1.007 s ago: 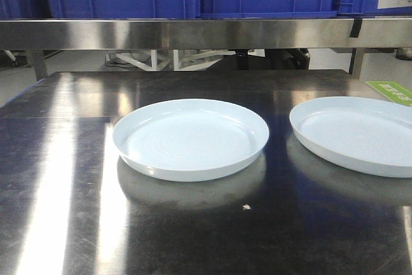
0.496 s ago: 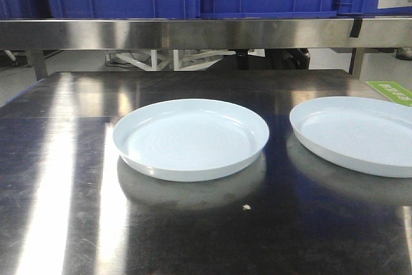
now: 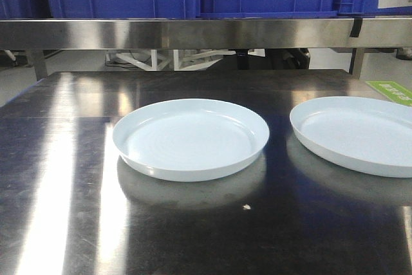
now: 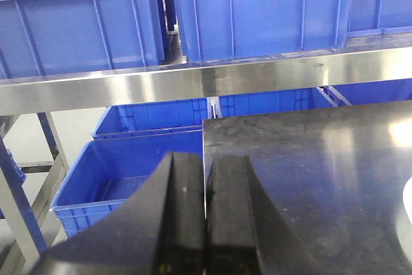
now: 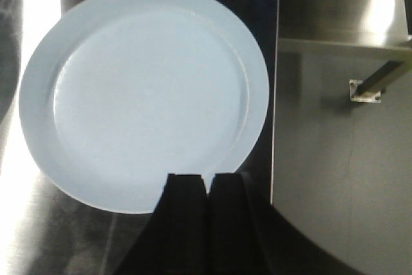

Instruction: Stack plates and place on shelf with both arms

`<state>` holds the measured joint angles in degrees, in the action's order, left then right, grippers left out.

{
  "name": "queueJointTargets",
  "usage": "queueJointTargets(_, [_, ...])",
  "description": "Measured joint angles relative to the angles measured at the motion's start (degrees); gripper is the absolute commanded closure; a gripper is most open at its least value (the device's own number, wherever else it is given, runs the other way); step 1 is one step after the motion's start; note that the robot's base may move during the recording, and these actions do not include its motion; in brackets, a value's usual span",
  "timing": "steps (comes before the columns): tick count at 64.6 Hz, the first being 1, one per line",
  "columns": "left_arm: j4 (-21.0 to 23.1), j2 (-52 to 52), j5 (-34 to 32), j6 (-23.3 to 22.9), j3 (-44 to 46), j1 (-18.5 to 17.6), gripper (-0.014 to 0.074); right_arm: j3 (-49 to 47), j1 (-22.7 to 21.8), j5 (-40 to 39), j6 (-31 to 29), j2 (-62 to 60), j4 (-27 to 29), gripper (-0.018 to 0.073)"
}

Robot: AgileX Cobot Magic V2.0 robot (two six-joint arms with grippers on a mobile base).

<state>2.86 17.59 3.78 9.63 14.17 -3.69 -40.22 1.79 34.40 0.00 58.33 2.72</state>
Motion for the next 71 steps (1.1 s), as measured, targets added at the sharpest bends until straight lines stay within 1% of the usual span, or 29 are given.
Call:
queueJointTargets(8, [0.00,0.00,0.04,0.00,0.00,0.00,0.0516,-6.01,-0.31,6.47,0.00,6.49,0.00,0.0501])
queueJointTargets(18, [0.00,0.00,0.13,0.00,0.00,0.00,0.0516,-12.38,-2.38,11.14,0.00,13.59,0.00,0.0501])
queueJointTargets(35, [0.00,0.00,0.25,0.00,0.00,0.00,0.0516,-19.15,-7.06,14.76,0.00,21.77,-0.10,0.0500])
queueJointTargets(54, [0.00,0.00,0.34,0.00,0.00,0.00,0.0516,-23.86,-7.48,17.63,0.00,28.93,-0.10,0.0493])
queueJointTargets(60, [0.00,0.00,0.34,0.00,0.00,0.00,0.0516,-25.70,-7.48,18.97,0.00,30.92,-0.10,0.0416])
queueJointTargets(71, [0.00,0.00,0.34,0.00,0.00,0.00,0.0516,-28.52,-7.48,20.07,0.00,34.04,-0.10,0.0142])
